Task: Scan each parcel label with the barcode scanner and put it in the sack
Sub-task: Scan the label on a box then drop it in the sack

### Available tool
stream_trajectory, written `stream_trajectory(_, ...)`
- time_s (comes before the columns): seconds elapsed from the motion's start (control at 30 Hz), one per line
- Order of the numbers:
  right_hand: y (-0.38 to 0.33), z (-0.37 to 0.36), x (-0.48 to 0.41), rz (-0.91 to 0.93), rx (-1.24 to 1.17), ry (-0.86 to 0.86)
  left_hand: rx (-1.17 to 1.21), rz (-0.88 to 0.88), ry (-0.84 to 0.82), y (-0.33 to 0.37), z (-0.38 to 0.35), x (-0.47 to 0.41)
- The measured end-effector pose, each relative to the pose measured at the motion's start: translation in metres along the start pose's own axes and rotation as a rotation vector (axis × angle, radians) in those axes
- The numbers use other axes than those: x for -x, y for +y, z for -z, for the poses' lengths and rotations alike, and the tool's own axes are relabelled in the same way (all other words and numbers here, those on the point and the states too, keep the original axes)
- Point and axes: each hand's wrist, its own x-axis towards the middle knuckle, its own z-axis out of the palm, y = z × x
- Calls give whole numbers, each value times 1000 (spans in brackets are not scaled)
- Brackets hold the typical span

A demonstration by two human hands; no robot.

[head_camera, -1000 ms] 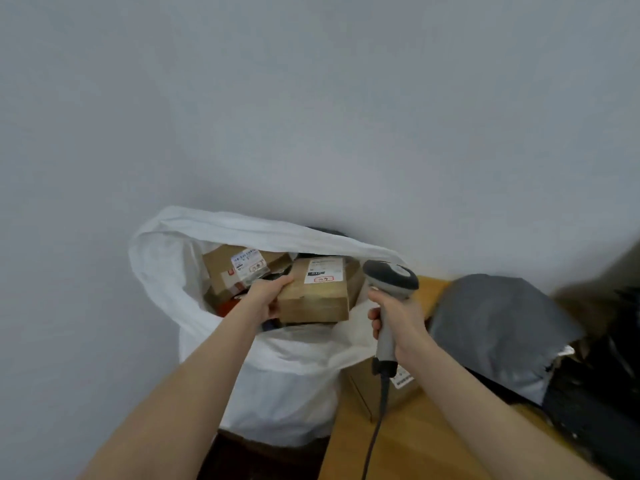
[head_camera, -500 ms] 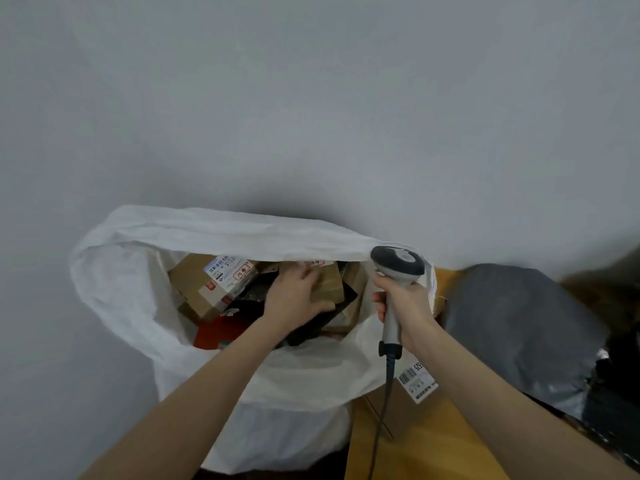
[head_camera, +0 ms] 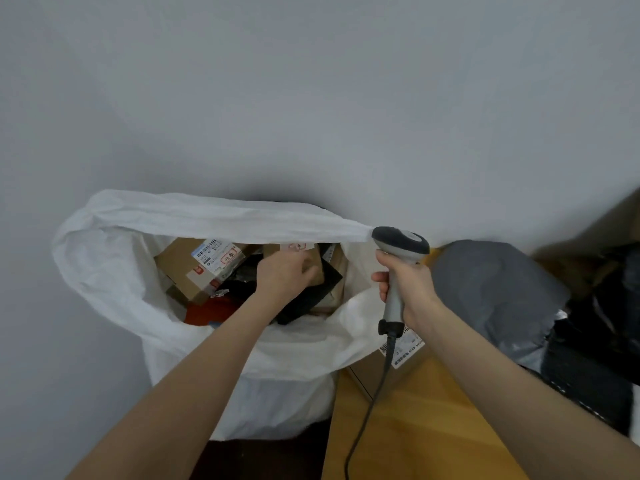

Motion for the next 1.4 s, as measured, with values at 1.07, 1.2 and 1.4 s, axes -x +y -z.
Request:
stream_trajectory(1.07,161,214,31,-299,88,227,64,140,-467,189,-155,90)
stream_trajectory(1.2,175,227,45,-369,141,252,67,-45,-553,196,-155,65)
stream_trajectory(1.4,193,232,61,-489,15,189,14,133,-643,194,-163,89)
